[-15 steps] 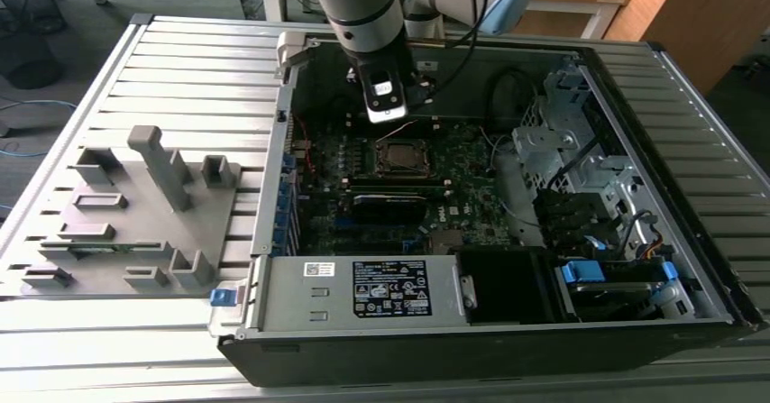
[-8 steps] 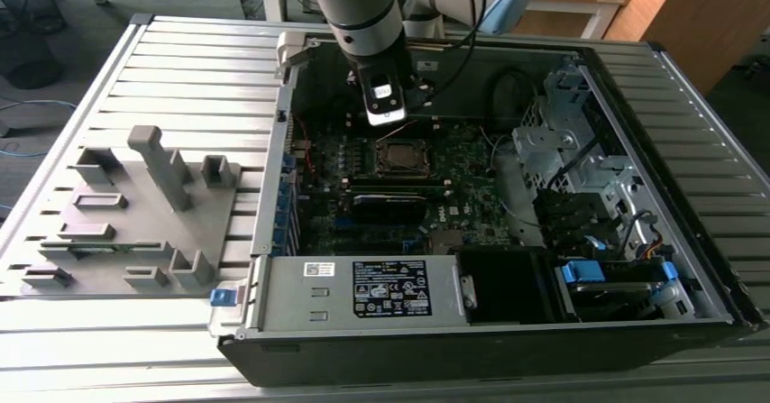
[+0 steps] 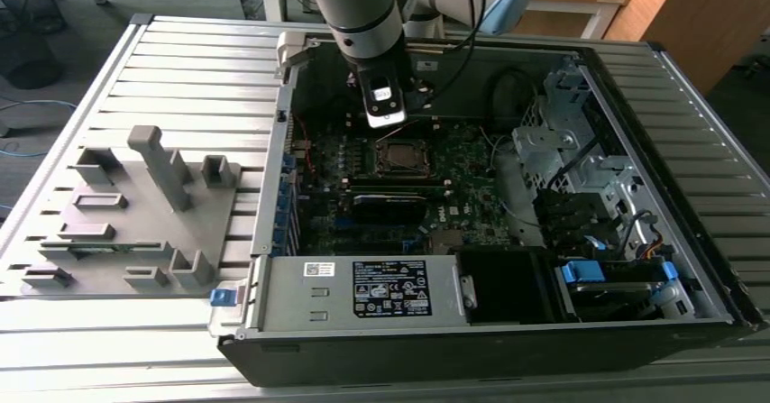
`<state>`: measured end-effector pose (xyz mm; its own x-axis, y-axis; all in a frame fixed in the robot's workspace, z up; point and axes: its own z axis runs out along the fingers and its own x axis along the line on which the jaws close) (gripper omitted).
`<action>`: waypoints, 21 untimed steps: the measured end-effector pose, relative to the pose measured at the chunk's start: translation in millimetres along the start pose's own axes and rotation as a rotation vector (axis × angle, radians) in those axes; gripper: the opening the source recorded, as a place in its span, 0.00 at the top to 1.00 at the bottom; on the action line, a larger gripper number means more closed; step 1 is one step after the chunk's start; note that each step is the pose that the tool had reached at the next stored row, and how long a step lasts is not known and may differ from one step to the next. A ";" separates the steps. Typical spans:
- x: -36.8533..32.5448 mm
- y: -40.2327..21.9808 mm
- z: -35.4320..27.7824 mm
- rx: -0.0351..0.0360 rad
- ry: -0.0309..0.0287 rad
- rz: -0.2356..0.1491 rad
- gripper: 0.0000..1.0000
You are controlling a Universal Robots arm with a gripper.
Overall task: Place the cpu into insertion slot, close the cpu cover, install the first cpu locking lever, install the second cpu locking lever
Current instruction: 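Install the first cpu locking lever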
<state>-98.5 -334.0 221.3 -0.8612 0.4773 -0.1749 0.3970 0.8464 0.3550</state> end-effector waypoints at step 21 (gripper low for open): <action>-3.3 1.4 7.6 0.0002 -0.0001 0.000 0.90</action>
<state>-92.7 -332.7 215.4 -0.8610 0.4776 -0.1749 0.3973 0.8463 0.3549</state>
